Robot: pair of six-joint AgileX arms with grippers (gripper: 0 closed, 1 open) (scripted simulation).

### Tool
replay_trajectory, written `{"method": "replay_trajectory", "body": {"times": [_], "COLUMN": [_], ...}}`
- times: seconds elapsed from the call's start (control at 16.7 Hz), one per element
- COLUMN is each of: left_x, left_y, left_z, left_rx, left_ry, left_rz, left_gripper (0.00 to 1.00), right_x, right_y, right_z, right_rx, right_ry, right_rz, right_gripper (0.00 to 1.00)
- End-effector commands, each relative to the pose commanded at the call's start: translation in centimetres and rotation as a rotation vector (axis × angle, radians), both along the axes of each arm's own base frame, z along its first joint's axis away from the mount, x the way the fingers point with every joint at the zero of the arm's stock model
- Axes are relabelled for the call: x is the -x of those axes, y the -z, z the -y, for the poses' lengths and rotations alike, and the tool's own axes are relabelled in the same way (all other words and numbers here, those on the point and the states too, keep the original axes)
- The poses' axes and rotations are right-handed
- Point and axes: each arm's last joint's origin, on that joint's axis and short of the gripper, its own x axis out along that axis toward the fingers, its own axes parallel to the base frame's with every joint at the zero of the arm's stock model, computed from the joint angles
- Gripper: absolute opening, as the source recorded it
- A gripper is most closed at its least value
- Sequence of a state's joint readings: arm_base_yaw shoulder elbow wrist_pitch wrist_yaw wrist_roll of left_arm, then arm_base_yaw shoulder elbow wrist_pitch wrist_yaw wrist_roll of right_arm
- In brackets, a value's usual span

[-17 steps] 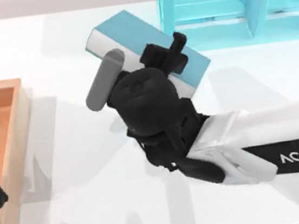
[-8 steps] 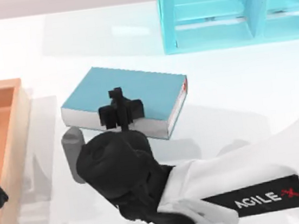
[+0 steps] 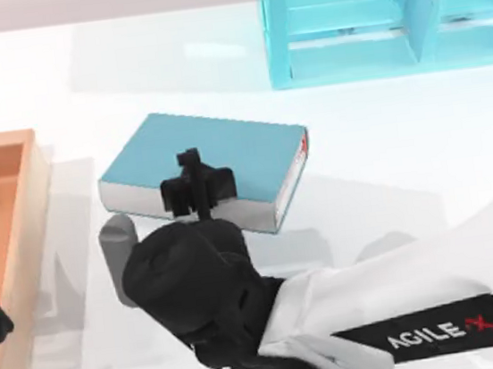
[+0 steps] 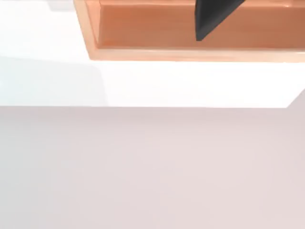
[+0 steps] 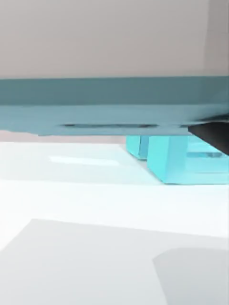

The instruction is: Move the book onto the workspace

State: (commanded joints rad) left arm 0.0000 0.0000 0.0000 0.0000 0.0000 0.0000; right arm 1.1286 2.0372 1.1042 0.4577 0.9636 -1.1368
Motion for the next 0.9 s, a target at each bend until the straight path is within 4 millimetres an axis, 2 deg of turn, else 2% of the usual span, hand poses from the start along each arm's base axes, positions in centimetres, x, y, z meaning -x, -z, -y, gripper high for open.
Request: {"method": "replay_trajectory", "body": {"times": [0.18,0.6,0.84,0.9], "left_x": [0.0,0.0,0.0,0.0], "left_y": [0.0,0.0,0.0,0.0], "left_z": [0.0,0.0,0.0,0.0], "left_rx": [0.0,0.0,0.0,0.0], "left_ry": [0.0,0.0,0.0,0.0], "left_rz": [0.0,0.0,0.0,0.0], "left_gripper": [1.0,1.0,1.0,1.0], "right_x": [-0.1,-0.1,-0.1,-0.1], "right_y": [0.4,3.2,3.3,3.3], "right_z": [0.1,0.1,0.1,0.1], "right_rx": [0.005,0.003,0.003,0.003], "right_ry": [0.003,0.003,0.003,0.003], "right_rz": [-0.005,-0.005,-0.005,-0.005], "right_gripper": [0.0,0.0,0.0,0.08]}}
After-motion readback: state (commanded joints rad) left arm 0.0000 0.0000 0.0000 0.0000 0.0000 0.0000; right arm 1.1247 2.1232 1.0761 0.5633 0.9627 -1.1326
